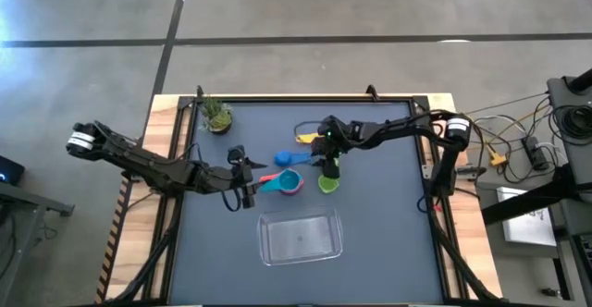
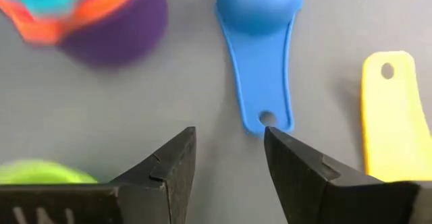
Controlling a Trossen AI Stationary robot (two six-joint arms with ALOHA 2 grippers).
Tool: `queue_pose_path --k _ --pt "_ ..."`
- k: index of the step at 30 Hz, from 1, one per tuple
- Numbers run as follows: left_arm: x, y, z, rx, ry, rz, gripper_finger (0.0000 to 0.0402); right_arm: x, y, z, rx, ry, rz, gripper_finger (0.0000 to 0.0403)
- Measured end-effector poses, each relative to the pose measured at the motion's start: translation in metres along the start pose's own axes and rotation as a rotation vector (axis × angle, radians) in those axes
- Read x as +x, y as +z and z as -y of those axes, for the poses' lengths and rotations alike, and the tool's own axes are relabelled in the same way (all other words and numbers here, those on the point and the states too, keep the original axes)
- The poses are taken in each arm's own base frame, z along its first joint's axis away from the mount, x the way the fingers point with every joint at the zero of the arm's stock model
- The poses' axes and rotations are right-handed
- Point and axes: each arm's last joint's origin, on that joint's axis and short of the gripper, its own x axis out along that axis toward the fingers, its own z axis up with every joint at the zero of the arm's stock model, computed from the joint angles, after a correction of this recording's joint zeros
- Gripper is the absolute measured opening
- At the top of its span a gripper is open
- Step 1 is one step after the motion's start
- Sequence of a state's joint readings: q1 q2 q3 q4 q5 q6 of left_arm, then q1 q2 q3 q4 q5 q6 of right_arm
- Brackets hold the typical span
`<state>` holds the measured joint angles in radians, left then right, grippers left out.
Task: Nest measuring cups in basket
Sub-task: Put the nested measuring cups into the transparent bin
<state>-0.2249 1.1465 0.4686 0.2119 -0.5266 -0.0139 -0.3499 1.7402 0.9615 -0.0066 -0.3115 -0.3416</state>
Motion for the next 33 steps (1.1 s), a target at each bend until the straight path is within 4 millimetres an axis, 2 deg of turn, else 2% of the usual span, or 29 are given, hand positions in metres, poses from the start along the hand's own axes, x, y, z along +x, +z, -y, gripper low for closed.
queue_pose_path --k 5,9,17,33 --pt "0.000 0.000 0.000 -0.003 0.000 -0.002 0.0189 0.006 0.000 -0.018 -0.250 -0.162 -0.139 0.0172" --pt "0.000 0.000 0.000 -0.003 0.000 -0.002 0.0189 0.009 0.005 -0.028 -0.358 -0.257 -0.174 0.0173" --pt "0.000 0.000 0.000 -0.005 0.000 -0.002 0.0189 0.011 0.013 -0.032 -0.466 -0.302 -0.134 0.0173" --pt "0.000 0.000 0.000 -0.005 0.000 -0.003 0.0189 0.014 0.010 -0.032 -0.584 -0.289 -0.162 0.0173"
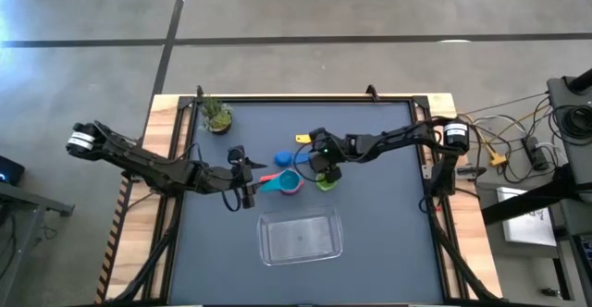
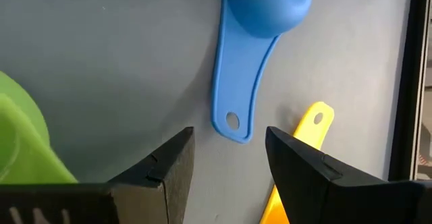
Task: Nest measuring cups in basket
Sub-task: Put the nested measuring cups into the transparent bin, then stack the blue measuring cup on top of the light blue measuring cup
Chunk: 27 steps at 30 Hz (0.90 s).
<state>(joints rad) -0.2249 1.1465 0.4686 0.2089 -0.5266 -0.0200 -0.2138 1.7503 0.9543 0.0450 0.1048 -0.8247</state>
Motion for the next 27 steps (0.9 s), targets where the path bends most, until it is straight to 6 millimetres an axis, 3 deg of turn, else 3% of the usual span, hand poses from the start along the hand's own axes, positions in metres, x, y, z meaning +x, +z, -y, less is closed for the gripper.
queue_pose_path --k 14,27 --pt "0.000 0.000 0.000 0.003 0.000 0.003 0.0189 0.019 0.005 0.002 0.008 0.004 -0.002 0.0158" --pt "0.000 0.000 0.000 0.005 0.000 0.004 0.0189 0.034 -0.005 -0.007 -0.010 0.021 -0.077 0.0032"
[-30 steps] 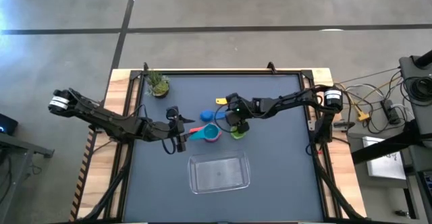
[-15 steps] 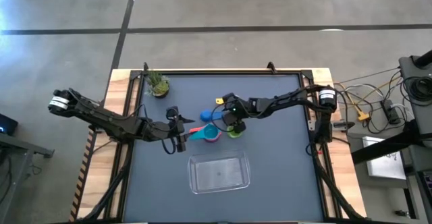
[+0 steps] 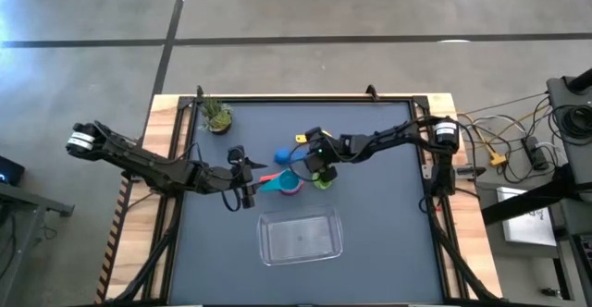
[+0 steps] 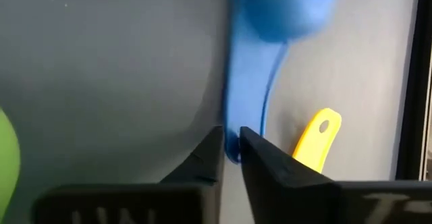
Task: Nest measuring cups in basket
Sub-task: Stack the blue measuring cup on top of the light blue measuring cup
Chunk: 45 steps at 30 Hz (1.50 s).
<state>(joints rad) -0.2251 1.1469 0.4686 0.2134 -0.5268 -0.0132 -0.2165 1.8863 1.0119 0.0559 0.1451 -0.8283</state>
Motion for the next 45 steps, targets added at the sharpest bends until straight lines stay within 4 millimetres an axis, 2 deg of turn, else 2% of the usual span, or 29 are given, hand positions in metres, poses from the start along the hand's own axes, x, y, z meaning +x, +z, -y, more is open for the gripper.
queue_pose_path --k 3,10,15,22,29,37,41,45 --pt "0.000 0.000 0.000 -0.001 0.000 0.001 0.0189 -0.001 0.000 0.000 0.037 -0.016 -0.017 0.0013" --pt "0.000 0.000 0.000 -0.005 0.000 0.002 0.0189 -0.021 0.005 0.013 0.134 -0.087 0.000 0.0009" --pt "0.000 0.000 0.000 -0.008 0.000 0.002 0.0189 -0.050 0.014 0.029 0.239 -0.138 0.087 0.0008" --pt "0.000 0.000 0.000 -0.009 0.000 0.003 0.0189 -0.087 0.021 0.040 0.352 -0.113 0.198 0.0008" --pt "0.000 0.006 0.000 -0.020 0.004 0.051 0.0189 -0.114 0.025 0.043 0.423 -0.004 0.335 0.0008" --pt "0.003 0.042 -0.003 0.074 0.026 0.078 0.0221 -0.116 0.026 0.042 0.449 0.057 0.367 0.0008" --pt "0.015 0.055 -0.005 0.114 0.050 0.030 0.0241 -0.116 0.027 0.042 0.461 0.059 0.371 0.0008" --pt "0.037 0.064 -0.007 0.161 0.066 -0.015 0.0246 -0.117 0.028 0.041 0.458 0.060 0.380 0.0008"
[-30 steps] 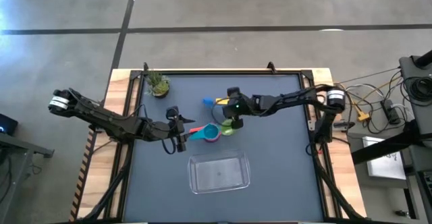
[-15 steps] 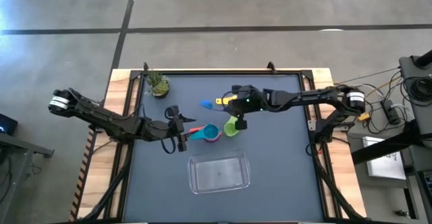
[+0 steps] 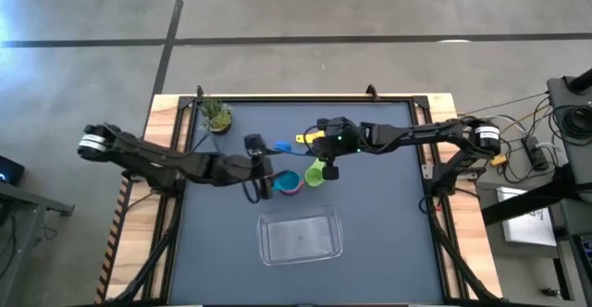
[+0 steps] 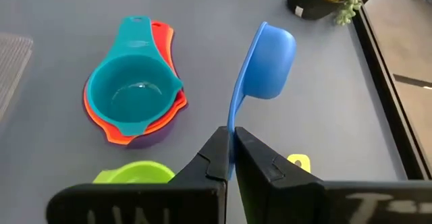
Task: Nest measuring cups in basket
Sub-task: Stack the blue measuring cup on top of the light blue measuring cup
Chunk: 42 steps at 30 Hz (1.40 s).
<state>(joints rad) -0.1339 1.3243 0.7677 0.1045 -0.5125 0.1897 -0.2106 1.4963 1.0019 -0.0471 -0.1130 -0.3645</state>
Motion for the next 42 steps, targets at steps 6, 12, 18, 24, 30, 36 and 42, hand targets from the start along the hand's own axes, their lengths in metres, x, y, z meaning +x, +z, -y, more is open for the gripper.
queue_pose_path --k 6,12,18,24,30,36,42 --pt "0.040 0.011 -0.008 0.018 -0.087 -0.041 0.0247 0.000 0.002 -0.004 -0.009 0.011 0.003 0.0008" --pt "0.069 0.005 -0.016 0.019 -0.179 -0.176 0.0235 0.001 0.002 -0.006 -0.012 0.017 0.000 0.0008" --pt "0.079 -0.001 -0.026 -0.012 -0.194 -0.203 0.0231 0.001 0.002 -0.006 -0.011 0.017 -0.002 0.0008" --pt "0.081 -0.002 -0.028 -0.031 -0.265 -0.188 0.0231 0.001 0.002 -0.006 -0.012 0.017 -0.002 0.0008" --pt "0.089 -0.010 -0.030 -0.053 -0.263 -0.219 0.0231 0.001 0.003 -0.006 -0.012 0.015 0.005 0.0008" --pt "0.093 -0.012 -0.032 -0.059 -0.247 -0.215 0.0205 0.001 0.003 -0.007 -0.009 0.021 0.007 0.0008" --pt "0.093 -0.012 -0.032 -0.055 -0.246 -0.212 0.0060 0.001 0.003 -0.007 -0.009 0.019 0.009 0.0008"
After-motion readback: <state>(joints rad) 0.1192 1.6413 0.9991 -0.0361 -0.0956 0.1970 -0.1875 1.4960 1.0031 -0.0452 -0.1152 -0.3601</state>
